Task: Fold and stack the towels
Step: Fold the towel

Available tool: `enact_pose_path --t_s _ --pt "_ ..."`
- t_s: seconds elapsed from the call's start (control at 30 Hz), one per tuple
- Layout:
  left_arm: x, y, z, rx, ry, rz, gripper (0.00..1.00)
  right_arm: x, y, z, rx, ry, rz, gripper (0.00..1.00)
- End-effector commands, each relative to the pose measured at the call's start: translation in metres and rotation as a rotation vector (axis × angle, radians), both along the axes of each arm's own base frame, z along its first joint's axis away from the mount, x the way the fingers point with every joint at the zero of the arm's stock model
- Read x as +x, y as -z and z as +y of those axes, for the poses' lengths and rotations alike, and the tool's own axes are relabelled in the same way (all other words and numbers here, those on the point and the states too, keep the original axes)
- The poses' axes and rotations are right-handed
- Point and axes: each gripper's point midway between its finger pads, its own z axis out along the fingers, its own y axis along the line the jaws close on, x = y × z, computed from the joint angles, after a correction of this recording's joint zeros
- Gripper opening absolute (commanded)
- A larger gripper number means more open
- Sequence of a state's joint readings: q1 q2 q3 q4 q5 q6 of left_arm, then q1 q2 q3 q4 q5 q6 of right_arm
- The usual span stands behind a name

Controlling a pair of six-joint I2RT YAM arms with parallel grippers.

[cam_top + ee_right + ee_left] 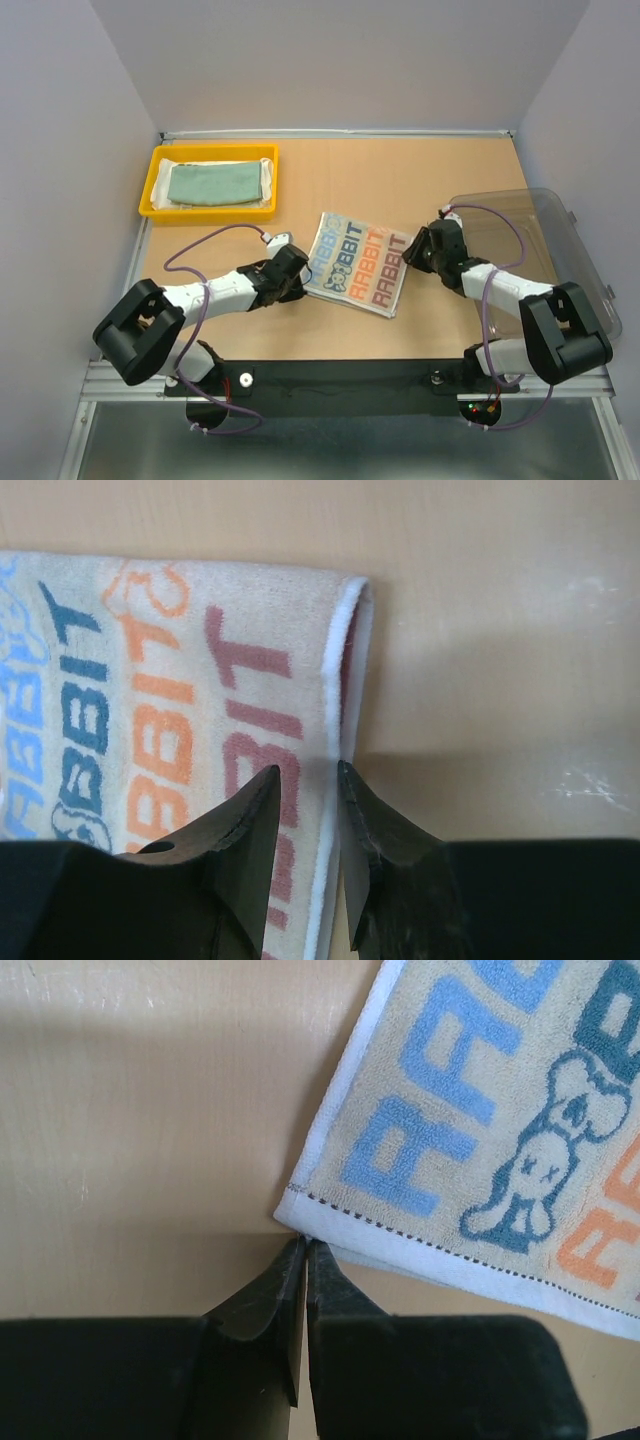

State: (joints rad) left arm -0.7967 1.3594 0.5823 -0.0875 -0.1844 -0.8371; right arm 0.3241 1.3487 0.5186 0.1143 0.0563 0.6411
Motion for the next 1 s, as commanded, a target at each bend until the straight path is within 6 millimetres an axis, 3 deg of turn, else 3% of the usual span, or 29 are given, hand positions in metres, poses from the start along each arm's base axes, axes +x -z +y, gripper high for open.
enact_pose_path --t_s 0.0,0.2,0.47,0.53,0.7,0.97 --pt "-0.025 0.027 0.027 0.135 -0.005 0.116 0.12 0.013 -0.018 -0.02 -0.024 0.099 -0.09 0.35" --pt "-0.024 0.028 0.027 0.145 -0.007 0.122 0.12 0.016 -0.01 -0.022 -0.03 0.099 -0.064 0.35" --pt "-0.024 0.029 0.027 0.15 -0.01 0.128 0.11 0.02 -0.001 -0.009 0.011 0.043 -0.041 0.31" --pt "-0.024 0.028 0.026 0.146 -0.01 0.127 0.1 0.019 0.002 -0.011 0.004 0.045 -0.034 0.28" --pt "-0.024 0.029 0.026 0.149 -0.009 0.129 0.1 0.02 0.0 -0.014 -0.012 0.037 -0.045 0.1" --pt "-0.026 0.03 0.027 0.151 -0.008 0.14 0.08 0.029 -0.01 -0.021 -0.029 0.025 -0.078 0.01"
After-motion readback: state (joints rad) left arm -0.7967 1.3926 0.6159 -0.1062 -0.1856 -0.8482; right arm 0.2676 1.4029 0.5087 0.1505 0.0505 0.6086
